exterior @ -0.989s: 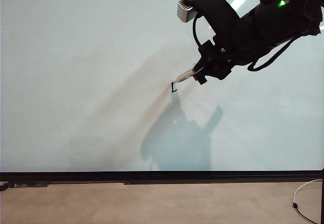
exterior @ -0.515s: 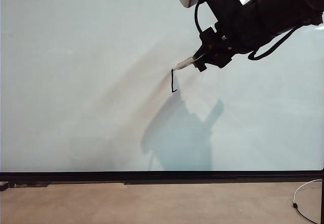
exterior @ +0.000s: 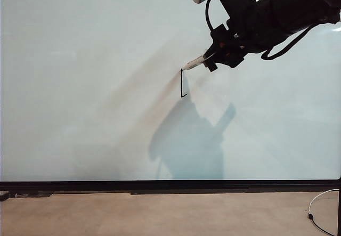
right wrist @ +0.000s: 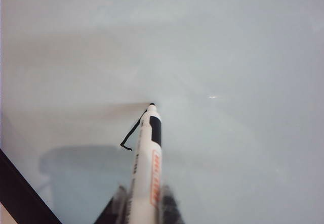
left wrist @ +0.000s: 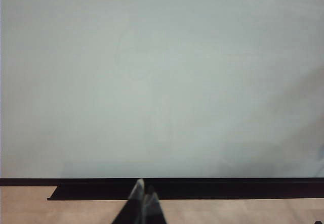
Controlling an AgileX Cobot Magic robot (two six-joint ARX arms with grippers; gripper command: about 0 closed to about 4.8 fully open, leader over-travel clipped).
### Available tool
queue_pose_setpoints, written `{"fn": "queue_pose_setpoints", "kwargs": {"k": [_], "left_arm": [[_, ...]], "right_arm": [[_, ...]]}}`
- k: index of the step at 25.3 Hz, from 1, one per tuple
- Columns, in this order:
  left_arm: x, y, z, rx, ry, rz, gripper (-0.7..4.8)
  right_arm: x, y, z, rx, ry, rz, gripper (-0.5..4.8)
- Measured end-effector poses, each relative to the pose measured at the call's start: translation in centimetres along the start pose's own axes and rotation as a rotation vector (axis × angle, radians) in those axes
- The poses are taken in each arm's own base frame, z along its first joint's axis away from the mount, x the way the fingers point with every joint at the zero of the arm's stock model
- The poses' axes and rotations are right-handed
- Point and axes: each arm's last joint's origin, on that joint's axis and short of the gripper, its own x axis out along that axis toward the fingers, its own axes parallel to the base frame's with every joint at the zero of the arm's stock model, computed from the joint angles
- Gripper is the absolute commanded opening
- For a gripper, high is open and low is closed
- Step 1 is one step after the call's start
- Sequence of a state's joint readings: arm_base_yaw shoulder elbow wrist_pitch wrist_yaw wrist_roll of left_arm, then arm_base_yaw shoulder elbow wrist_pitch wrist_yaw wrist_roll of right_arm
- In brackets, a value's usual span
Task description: Pick up the pen on the shelf to the right of the whiteboard and draw a rectangle.
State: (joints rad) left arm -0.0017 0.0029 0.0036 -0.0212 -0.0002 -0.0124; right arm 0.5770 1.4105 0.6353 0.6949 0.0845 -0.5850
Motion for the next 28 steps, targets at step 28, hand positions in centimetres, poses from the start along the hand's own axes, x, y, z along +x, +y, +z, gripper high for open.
{"fn": "queue_pose_setpoints", "kwargs": {"k": [28], "left_arm": [[0.0, 0.0, 0.0, 0.0, 0.0, 0.0, -0.05]], "right_arm": [[-1.1, 0.7, 0.4, -0.004, -0.026, -0.004, -0.05]]}}
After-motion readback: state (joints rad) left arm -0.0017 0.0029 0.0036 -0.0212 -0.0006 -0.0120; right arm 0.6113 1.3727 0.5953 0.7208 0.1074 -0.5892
